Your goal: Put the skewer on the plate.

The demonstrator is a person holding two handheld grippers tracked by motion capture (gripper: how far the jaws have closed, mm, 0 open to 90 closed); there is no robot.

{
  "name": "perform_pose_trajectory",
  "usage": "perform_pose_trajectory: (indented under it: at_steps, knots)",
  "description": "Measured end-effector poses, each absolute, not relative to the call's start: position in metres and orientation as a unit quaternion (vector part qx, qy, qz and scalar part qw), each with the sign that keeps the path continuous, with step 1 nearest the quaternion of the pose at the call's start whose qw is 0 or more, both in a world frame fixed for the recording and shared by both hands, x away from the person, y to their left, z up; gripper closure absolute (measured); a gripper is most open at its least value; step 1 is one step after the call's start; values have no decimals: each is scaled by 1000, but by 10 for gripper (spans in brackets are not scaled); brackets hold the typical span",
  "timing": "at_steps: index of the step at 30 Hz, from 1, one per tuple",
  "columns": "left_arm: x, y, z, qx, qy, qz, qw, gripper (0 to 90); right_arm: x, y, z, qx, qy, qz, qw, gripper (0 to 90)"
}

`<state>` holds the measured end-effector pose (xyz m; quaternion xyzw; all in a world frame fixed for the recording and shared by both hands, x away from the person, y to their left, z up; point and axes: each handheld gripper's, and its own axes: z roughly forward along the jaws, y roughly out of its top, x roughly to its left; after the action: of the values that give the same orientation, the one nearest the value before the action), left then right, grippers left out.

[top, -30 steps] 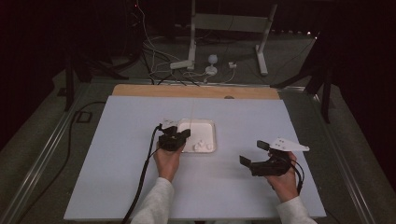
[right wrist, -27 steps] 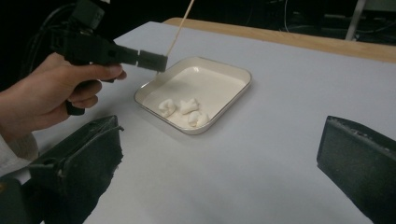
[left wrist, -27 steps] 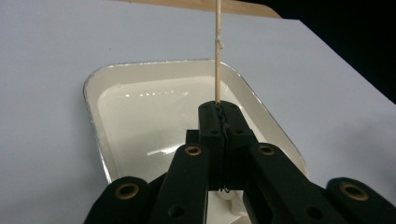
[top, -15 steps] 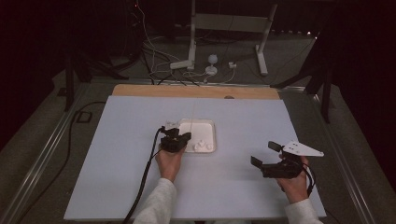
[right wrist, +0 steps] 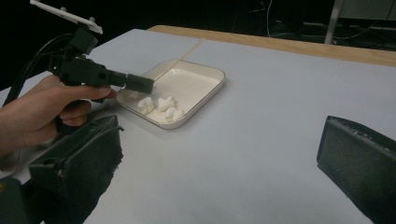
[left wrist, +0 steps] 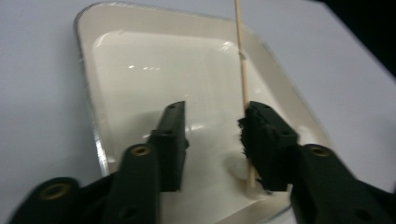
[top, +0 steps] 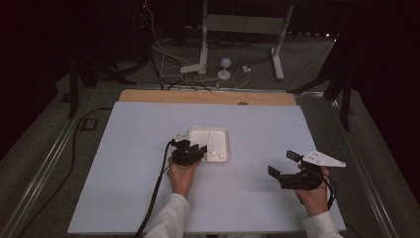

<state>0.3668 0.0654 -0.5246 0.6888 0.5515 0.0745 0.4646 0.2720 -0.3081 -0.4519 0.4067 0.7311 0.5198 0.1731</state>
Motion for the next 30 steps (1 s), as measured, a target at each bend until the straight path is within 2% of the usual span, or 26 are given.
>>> perform_pose_trajectory:
  at_steps: [8,15,17,19,23,30]
  knots:
    - [363,70,-516,690,549,88,464,459,272,-306,-453,406,733,518,172,0]
    - [345,86,-487,692,503,117,504,241,269,-308,-455,408,729,522,170,0]
    - [337,96,-477,695,487,124,514,178,268,-308,-457,408,731,519,171,0]
    - [327,107,-467,696,472,133,525,155,267,-309,-459,406,732,519,172,0]
    - [306,136,-451,699,441,150,543,23,264,-309,-460,405,731,520,175,0]
    - [277,179,-447,695,432,213,534,5,262,-307,-464,397,732,523,181,0]
